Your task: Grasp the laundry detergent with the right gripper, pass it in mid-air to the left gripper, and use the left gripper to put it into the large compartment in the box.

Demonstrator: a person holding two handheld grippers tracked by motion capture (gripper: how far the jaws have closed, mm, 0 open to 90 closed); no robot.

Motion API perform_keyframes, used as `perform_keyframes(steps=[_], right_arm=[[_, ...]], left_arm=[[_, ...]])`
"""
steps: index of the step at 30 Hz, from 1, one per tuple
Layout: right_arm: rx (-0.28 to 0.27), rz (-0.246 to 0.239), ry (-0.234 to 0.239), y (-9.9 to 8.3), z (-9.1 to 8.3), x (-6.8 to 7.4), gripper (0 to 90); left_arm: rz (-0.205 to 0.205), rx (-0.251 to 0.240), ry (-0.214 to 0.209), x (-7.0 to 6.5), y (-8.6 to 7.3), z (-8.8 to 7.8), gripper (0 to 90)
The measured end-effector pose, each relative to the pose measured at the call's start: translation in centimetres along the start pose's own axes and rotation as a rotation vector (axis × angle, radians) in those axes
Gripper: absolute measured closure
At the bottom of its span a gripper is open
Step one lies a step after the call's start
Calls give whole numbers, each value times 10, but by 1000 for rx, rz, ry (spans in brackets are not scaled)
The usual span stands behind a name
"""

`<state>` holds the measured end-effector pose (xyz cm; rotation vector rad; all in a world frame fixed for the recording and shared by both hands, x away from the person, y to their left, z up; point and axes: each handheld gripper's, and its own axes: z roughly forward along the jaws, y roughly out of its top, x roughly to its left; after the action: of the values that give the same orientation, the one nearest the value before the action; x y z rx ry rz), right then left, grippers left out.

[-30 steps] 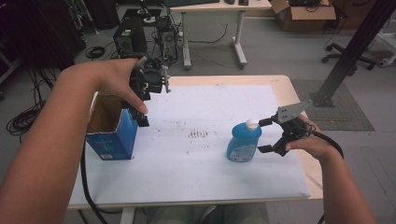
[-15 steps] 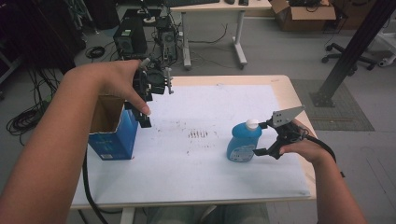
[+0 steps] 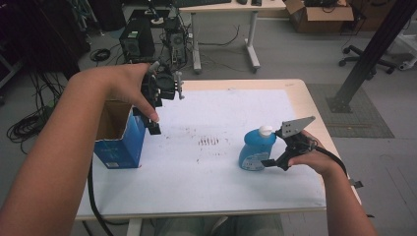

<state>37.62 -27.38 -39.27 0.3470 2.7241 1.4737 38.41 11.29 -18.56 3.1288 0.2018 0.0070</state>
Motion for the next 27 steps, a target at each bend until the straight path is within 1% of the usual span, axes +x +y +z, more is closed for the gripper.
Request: perform_keyframes(steps=[3, 7, 13, 20, 22, 23, 27], right_arm=[[-13, 5, -3, -1, 3, 0, 15], [-23, -1, -7, -4, 8, 1, 16], [-51, 3, -28, -10, 13, 3, 18], [-87, 4, -41, -16, 18, 5, 19], [-90, 12, -53, -17, 19, 6, 20], [-95, 15, -51, -18, 20, 6, 19], [-107, 1, -66, -21, 23, 8, 29]], left_arm=[[-6, 1, 1, 0, -1, 0, 69], [-2, -1, 1, 0, -1, 0, 69], [-2, 3, 5, 0, -1, 0, 71], [-1, -4, 7, 0, -2, 0, 71], [0, -5, 7, -1, -1, 0, 71], [0, -4, 7, -1, -1, 0, 71], [0, -5, 8, -1, -1, 0, 71]])
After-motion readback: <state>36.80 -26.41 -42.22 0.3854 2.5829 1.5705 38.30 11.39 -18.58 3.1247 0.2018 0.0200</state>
